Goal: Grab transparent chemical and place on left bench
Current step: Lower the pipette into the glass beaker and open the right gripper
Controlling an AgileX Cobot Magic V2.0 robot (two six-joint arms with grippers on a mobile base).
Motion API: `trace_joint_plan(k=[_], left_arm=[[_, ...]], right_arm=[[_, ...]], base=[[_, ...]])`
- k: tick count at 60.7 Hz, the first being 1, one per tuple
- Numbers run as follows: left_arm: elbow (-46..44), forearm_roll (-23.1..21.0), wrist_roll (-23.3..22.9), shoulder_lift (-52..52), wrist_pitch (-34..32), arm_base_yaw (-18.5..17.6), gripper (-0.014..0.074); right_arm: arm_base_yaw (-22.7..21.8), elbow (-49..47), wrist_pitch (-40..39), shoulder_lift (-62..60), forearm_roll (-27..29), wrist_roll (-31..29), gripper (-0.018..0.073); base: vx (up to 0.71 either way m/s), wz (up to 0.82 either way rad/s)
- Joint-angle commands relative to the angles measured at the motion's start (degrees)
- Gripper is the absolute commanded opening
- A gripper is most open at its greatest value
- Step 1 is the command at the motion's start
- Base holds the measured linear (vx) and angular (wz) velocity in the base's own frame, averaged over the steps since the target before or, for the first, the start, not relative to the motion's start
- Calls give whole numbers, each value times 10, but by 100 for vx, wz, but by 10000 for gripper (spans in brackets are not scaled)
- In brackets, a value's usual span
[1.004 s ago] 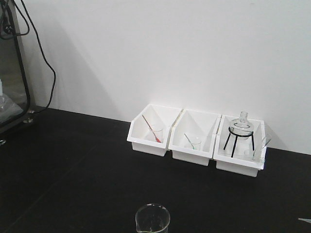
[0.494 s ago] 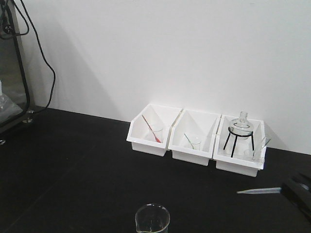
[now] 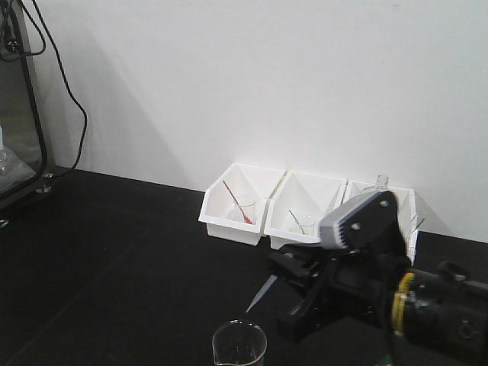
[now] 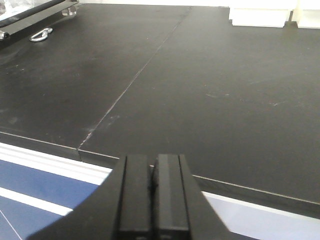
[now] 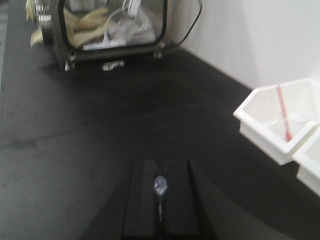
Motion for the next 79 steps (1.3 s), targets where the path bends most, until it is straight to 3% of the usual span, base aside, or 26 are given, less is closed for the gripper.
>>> trace_joint_plan(k=[1,10,18,25,35,44,52,57,64,75,79], left_arm=[[9,0,-4,-11,-45,-1,-4],[9,0,-4,-11,-45,-1,-4],[9,0,-4,-11,-45,-1,-4],[9,0,-4,-11,-45,-1,-4],[9,0,-4,-11,-45,-1,-4],[9,0,-4,-11,-45,-1,-4],[9,0,-4,-11,-45,-1,-4],[9,0,-4,-11,-45,-1,-4],[9,0,-4,-11,-45,-1,-4],[9,0,-4,-11,-45,-1,-4],[9,0,-4,-11,-45,-1,-4]], right_arm=[[30,-40,19,24,15,-17,-1],[61,-57,71,82,15,-42,-1],[65,-57,61,123,15,-48,13],[65,-57,46,145,15,-48,80],[65,-57,36,145,37,-39,276],[64,-57,44,143,42,-32,515],[64,-56,65,127,43,-30,610],[64,-54,69,92,43,-16,610],[66,-54,68,14,37,49,587],[104,-30,129,-109,-54,110,552],[120,0,152,-145,-60,119,548]], base=[[0,0],[0,0],[0,0],[0,0],[0,0],[0,0],[0,0],[0,0],[0,0],[0,0],[0,0]])
